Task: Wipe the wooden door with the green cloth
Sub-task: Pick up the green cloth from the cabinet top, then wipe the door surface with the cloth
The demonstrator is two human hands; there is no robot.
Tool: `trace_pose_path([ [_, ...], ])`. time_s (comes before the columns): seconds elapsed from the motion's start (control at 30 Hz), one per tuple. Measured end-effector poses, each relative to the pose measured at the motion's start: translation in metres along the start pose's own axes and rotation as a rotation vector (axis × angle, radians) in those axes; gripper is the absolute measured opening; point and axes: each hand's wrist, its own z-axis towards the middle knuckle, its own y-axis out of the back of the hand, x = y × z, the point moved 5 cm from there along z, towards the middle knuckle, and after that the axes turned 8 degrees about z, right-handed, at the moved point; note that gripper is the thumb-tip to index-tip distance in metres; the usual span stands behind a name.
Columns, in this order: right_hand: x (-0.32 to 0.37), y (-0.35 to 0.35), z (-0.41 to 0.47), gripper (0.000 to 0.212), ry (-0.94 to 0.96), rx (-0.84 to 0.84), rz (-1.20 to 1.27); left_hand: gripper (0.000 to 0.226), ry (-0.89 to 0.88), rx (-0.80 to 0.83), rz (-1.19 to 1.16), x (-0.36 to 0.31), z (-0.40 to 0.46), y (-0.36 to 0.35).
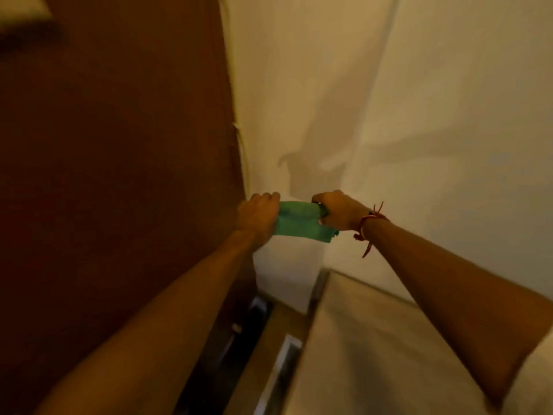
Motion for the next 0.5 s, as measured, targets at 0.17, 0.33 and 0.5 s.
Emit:
trace_pose_path([
  [0.17, 0.128, 0.107, 0.030, 0.020, 0.274, -0.155, 0.148, 0.023, 0.247, -0.347, -0.100, 0.090, -0.011, 0.159],
  [0.33, 0.247, 0.187, 0.027, 0.011, 0.550, -0.317, 0.328, 0.043, 0.367, -0.604, 0.115, 0.139, -0.060, 0.297],
  [0.5, 0.353, 0.228, 0.009, 0.025, 0.800, -0.320, 0.414, 0.049, 0.554, -0.730, 0.243, 0.172, -0.135, 0.380],
])
